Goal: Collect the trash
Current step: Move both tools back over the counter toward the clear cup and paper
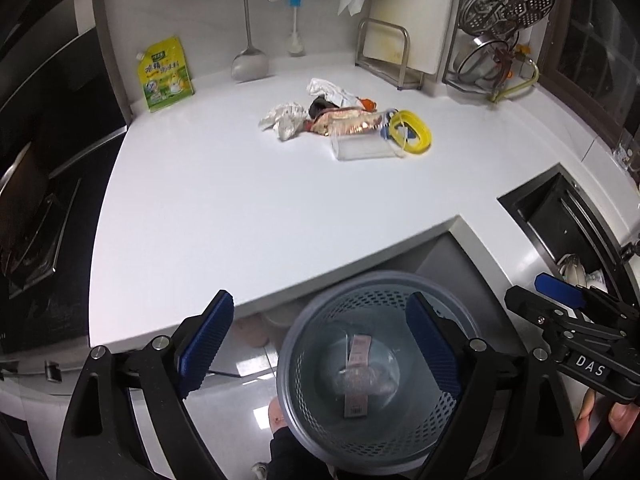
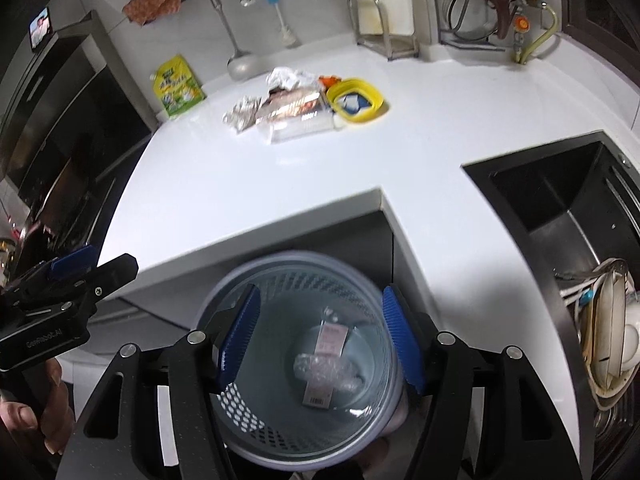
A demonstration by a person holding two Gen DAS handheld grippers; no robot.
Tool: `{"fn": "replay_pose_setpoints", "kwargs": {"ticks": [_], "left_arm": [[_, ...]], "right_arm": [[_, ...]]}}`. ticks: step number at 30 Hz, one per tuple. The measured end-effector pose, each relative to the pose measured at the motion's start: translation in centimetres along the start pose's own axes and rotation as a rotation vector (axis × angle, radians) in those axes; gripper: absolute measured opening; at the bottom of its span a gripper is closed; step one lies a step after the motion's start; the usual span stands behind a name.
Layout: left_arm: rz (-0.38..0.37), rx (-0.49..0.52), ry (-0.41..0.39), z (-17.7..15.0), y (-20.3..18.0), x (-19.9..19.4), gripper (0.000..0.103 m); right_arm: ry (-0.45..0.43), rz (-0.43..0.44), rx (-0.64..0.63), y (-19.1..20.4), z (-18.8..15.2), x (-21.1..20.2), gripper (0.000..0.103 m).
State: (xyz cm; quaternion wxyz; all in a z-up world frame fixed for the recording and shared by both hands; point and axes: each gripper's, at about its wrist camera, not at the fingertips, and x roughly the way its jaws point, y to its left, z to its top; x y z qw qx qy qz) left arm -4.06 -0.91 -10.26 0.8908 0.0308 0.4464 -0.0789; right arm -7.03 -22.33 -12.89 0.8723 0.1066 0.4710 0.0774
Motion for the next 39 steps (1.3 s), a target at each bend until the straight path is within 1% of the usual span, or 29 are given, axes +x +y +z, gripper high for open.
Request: {"fn": "replay_pose_setpoints", "kwargs": {"ticks": [4, 10, 16, 21, 24, 30, 34, 38, 39], "left_arm": [[-0.002, -0.001, -0.014, 1.2, 0.3, 0.2, 0.086], [-0.001, -0.013, -0.022, 3.0, 1.6, 0.9, 0.087], [0.006, -0.021, -0.025, 4.8, 3.8, 2.3, 0.087], [0.013, -0.021, -0.032, 6.4, 6.0, 3.4, 0.087], [0.023, -0.012, -0.04, 7.5, 7.2, 4.2, 0.087], [0.031, 0.01, -0.05, 9.7, 9.5, 6.1, 0.088], [0.018, 0.03, -0.048, 11.1, 10.5, 7.8, 0.088], [-0.009, 0.047, -0.042, 12.2, 11.2, 9.2, 0.088], [-0.018, 0.053, -0.041, 12.5, 11.3, 9.6, 0.088]], "right_arm": [[-0.011, -0.006, 0.016, -0.2, 1.2, 0.1, 0.062], [-0.024, -0.017, 0.018, 0.4, 2.9, 0.7, 0.062], [-0.019, -0.034, 0.033, 1.4, 4.4, 1.8, 0.062], [-0.02, -0.044, 0.078, 2.2, 5.9, 3.0, 0.062], [-0.031, -0.053, 0.102, 3.1, 6.7, 3.7, 0.065], [-0.029, -0.076, 0.161, 4.8, 8.4, 6.1, 0.065], [-0.039, -0.093, 0.193, 6.0, 9.6, 7.4, 0.065], [-0.062, -0.125, 0.183, 6.7, 10.9, 8.7, 0.065], [-0.066, -0.122, 0.183, 6.7, 11.2, 8.9, 0.065]]}}
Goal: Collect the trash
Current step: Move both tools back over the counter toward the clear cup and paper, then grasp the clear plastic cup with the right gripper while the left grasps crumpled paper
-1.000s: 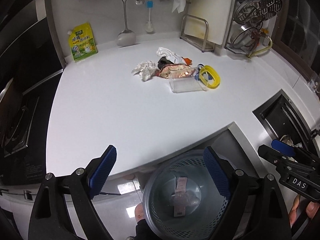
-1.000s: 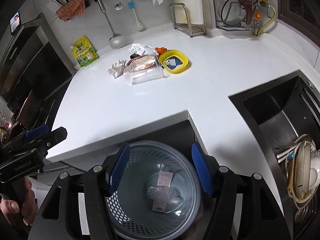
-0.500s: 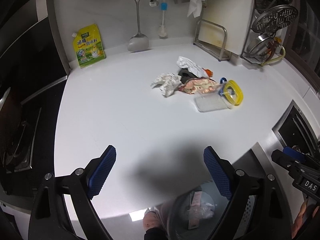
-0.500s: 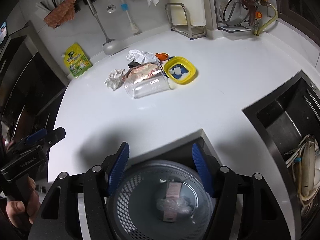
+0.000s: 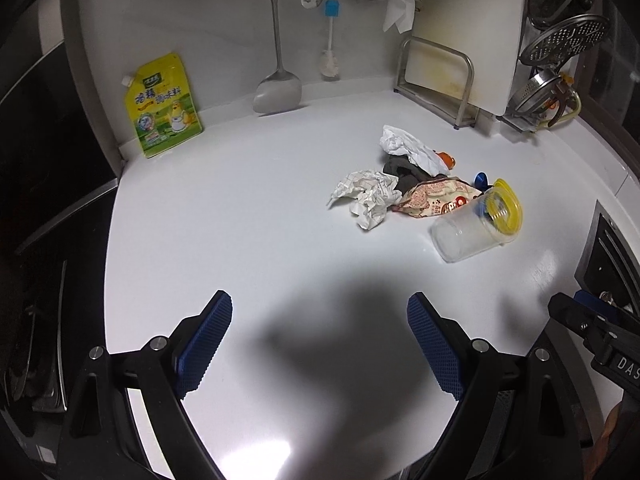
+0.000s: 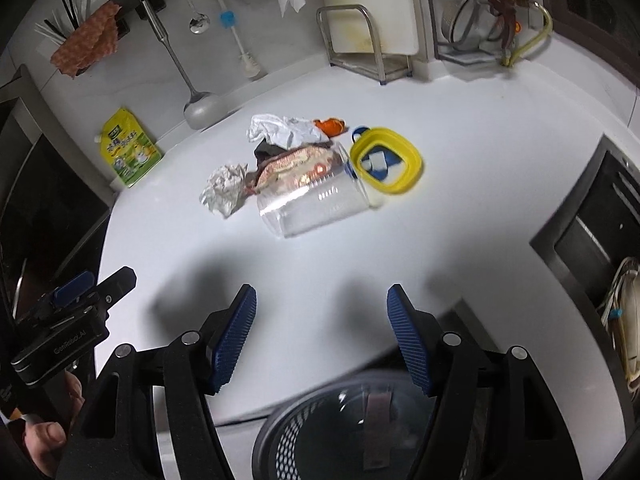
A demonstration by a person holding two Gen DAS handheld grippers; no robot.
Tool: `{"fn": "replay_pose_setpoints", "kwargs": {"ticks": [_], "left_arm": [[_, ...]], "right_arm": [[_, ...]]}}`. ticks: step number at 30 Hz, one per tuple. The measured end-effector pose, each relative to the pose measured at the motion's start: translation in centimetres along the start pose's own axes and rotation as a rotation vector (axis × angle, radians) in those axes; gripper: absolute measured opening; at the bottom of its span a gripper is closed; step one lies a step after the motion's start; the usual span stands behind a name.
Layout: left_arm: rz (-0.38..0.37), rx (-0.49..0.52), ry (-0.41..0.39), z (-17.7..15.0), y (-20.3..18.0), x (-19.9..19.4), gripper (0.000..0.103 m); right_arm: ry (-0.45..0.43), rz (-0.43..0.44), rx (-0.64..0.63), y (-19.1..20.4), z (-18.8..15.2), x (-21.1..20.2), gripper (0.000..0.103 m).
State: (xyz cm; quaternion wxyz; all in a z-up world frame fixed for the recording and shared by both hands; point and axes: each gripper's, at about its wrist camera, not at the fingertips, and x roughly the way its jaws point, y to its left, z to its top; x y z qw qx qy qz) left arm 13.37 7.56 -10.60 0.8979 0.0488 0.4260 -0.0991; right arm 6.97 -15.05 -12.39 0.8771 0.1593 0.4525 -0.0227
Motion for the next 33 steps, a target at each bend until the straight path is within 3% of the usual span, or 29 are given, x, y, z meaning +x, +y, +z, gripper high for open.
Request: {"fn": "replay_pose_setpoints", "kwargs": {"ticks": [9, 15, 33], "left_arm": [[-0.048, 0.056, 0.006, 1.5, -0.4, 2.2, 0.088], [-0.059, 0.056, 0.032, 1.9, -1.3, 4.0, 0.088], [-0.016, 0.043, 0.057, 2.4, -1.9, 6.6, 0.088]], "right_arm": [[-0.044, 0.024, -0.085, -1.4, 3.9, 2.1, 0.067], [-0.026, 0.109, -0.184, -2.3, 6.1, 4.3, 0.067], [0.049, 0.311, -0.336, -1.8, 8.1, 9.6, 0.067]]}}
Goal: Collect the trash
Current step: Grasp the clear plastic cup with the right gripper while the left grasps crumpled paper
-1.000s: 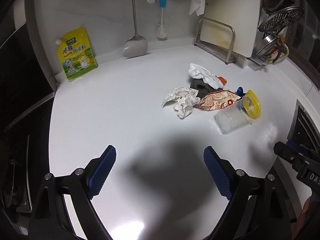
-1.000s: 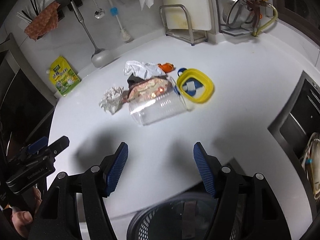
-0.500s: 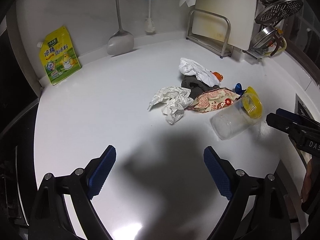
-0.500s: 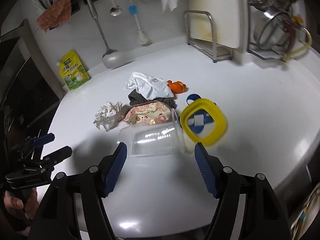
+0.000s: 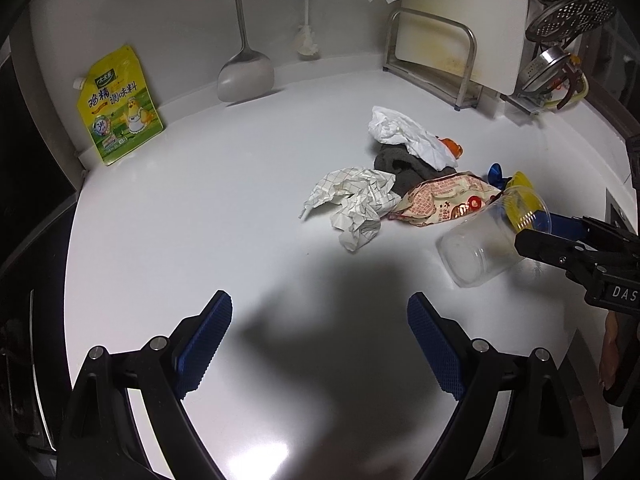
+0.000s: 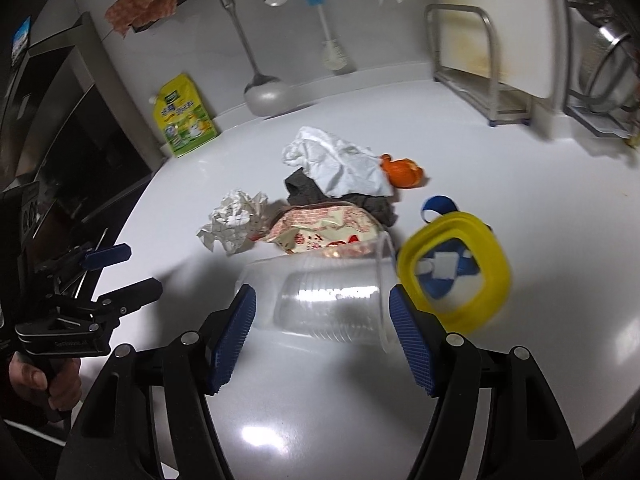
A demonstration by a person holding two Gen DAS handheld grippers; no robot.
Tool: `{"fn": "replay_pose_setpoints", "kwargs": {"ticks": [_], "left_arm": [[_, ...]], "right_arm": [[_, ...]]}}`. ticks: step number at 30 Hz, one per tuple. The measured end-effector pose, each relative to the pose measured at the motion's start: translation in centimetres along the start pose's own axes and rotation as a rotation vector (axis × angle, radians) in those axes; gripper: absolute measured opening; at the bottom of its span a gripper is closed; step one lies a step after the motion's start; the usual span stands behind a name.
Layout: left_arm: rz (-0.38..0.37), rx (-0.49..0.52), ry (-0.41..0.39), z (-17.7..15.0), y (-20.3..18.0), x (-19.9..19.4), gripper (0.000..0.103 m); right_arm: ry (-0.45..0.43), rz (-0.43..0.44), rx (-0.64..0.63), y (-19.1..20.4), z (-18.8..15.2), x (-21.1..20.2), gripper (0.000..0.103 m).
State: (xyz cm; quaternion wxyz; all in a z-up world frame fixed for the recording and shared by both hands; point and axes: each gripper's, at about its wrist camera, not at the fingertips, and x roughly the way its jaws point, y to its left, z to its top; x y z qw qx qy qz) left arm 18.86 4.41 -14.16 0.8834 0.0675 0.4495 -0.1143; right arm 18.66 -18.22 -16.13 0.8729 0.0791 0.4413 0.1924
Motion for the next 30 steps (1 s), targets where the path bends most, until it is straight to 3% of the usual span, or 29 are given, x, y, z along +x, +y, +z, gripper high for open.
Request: {"fn": "replay_pose_setpoints", "kwargs": {"ticks": [3, 7, 13, 24, 30], "left_arm": [[0.005, -0.003, 0.005, 0.2, 0.0, 0.2, 0.088], [0.012, 0.0, 0.0, 0.5, -0.1, 0.3, 0.088], [0.007, -0.009, -0.005, 1.0, 0.0, 0.8, 0.088], [-0.024, -0.02, -0.056, 3.1, -1.2, 2.8, 0.089], [-0.025, -0.042, -0.049, 4.5, -1.5, 5.1, 0.09]], "right_arm": [[0.009, 0.044, 0.003, -0.1, 0.2, 0.7, 0.063], [0.038, 0.09, 0.009, -0.1, 0.2, 1.6, 0.034], [0.02, 0.114, 0.021, 1.1, -0.4, 1.5, 0.005], [-0.089, 0.005, 0.158, 1.3, -2.5, -2.4, 0.004], [-0.134, -0.006, 0.244, 0.8, -3.5, -4.4, 0.004]]}}
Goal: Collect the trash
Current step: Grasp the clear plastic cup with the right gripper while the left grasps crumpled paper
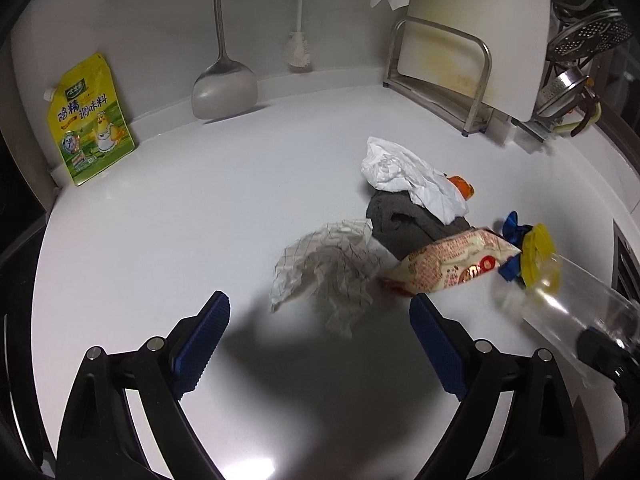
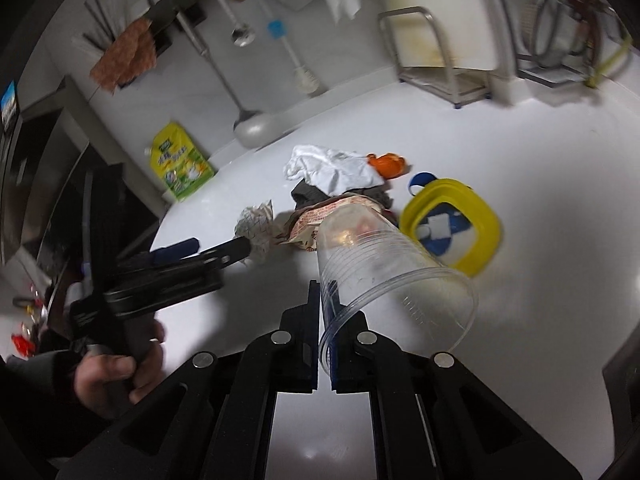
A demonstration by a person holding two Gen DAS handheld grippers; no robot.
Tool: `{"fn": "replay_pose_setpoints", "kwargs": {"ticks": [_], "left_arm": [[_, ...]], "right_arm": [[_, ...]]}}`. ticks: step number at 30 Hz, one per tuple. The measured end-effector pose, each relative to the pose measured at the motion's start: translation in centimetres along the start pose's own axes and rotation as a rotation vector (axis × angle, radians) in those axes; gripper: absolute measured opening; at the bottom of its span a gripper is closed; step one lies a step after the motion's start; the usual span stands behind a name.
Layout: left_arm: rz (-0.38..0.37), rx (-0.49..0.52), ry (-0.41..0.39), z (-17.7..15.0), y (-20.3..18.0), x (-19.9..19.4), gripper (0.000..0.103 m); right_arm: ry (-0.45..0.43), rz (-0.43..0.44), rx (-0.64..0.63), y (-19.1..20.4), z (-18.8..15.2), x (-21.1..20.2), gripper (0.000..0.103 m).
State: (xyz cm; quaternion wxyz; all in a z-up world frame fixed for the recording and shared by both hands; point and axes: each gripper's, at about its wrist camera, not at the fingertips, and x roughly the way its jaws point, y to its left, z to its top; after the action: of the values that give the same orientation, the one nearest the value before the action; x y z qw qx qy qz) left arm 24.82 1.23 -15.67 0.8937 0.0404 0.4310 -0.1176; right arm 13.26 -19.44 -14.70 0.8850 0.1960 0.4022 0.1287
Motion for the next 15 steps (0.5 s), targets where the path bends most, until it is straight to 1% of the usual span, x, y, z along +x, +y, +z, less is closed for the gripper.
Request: {"fn": "replay_pose_setpoints", "kwargs": {"ticks": [3, 6, 8, 9, 11, 12, 13, 14, 15], "left_arm": [[-0.003, -0.027, 0.011, 0.4, 0.2, 1.2, 0.089], [-0.008, -0.034, 0.021, 0.6, 0.2, 2.0, 0.084], [-0.011, -0.028, 0.03, 0.7, 0.0, 2.4, 0.07], [-0.015, -0.025, 0.035, 0.7, 0.0, 2.5, 0.066], [-0.025, -0.023, 0.045, 0.8, -0.1, 2.7, 0.048], [-0.032, -0.022, 0.048, 0.8, -0.1, 2.7, 0.042], [-0.04, -0.021, 0.052, 0.8, -0.1, 2.6, 0.03], [-0.044, -0.018, 0.056, 0.9, -0.1, 2.6, 0.024], [-0.045, -0.017, 0.057, 0.9, -0.1, 2.5, 0.024]], "right_arm": [[-0.015, -0.005, 0.026, 0.0, -0.4, -0.9, 0.004], [-0.014, -0.016, 0.037, 0.1, -0.9, -1.4, 0.004], [-0.011, -0.022, 0.043, 0.1, -1.3, -1.6, 0.004], [-0.01, -0.026, 0.044, 0.1, -1.5, -1.6, 0.004], [-0.008, -0.03, 0.051, 0.1, -1.8, -1.8, 0.004], [-0.007, -0.034, 0.056, 0.1, -2.0, -1.9, 0.004], [-0.007, -0.038, 0.058, 0.1, -2.1, -2.0, 0.004], [-0.007, -0.04, 0.06, 0.1, -2.3, -2.2, 0.004], [-0.006, -0.042, 0.061, 0.1, -2.4, -2.2, 0.004]]}}
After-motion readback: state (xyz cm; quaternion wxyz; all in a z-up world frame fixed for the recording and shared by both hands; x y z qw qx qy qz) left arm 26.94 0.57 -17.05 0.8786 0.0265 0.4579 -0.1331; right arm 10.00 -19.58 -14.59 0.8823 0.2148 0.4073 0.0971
